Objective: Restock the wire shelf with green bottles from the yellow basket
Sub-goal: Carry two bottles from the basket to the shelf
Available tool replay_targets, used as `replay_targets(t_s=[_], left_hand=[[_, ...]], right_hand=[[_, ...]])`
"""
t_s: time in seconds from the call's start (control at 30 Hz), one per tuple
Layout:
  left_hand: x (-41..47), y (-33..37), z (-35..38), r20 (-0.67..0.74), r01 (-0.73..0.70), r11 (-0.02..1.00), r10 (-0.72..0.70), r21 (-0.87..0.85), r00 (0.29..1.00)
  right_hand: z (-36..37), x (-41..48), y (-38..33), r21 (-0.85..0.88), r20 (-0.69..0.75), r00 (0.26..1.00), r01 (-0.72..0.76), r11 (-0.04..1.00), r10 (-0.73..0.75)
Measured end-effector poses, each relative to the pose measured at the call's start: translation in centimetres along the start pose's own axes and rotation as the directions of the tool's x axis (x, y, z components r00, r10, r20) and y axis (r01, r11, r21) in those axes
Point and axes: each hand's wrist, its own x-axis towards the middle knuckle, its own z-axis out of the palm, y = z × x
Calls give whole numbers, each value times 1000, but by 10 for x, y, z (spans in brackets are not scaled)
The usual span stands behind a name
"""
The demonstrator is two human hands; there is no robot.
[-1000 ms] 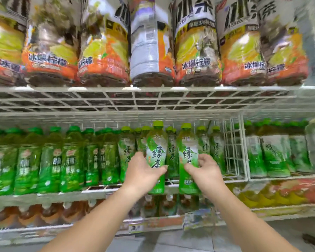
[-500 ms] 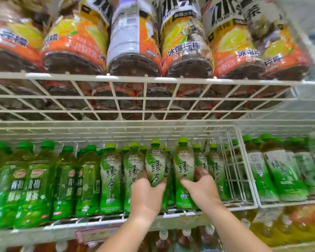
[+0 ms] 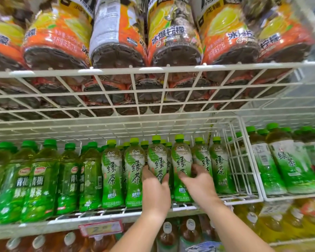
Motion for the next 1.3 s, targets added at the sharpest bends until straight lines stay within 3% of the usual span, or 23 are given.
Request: replay_targets(t_s=[0.17,0.33,0.53,0.6,0.67,0.7,0.77,0.83,0.9,1.1,1.3], left_hand=[[2,-1,1,49,-6,996,1,89,999],[10,0,-1,86,-25,959,0,283,996],[10,9,-8,151,-94,805,5,585,988],[8,17,-12,184,-138,699,9,702,983],[1,25,-20,266,-254,475,44,842,963],[0,25,-23,299,-290,422,48,859,953],[1,20,-24,277,-233,508,-10,829,961],[2,19,-29,222,-153,678,-15,719,975],[-3,20,-36,232,-177,725,25,666,972],[-10,16,-53,319,-255,673,30,694,947],[-21,-9,-77,440,-508,454,255,732,861]], right_hand=[[-2,-2,-3,-28,40,999,27,999,-26],[-3,-5,-6,-4,79,996,49,999,-49],[-2,-5,-4,-46,34,998,45,998,-43],[-2,-7,-4,-51,35,998,49,997,-47],[-2,-8,-4,-59,39,998,47,997,-45],[-3,-10,-6,-65,46,998,43,997,-40],[-6,-14,-11,-100,67,997,45,994,-38],[-9,-18,-14,-181,92,995,53,982,-36],[-11,-23,-15,-280,111,992,82,956,-52],[-17,-36,-18,-534,152,987,122,837,-47],[-21,-53,-13,-681,234,960,275,678,-155]])
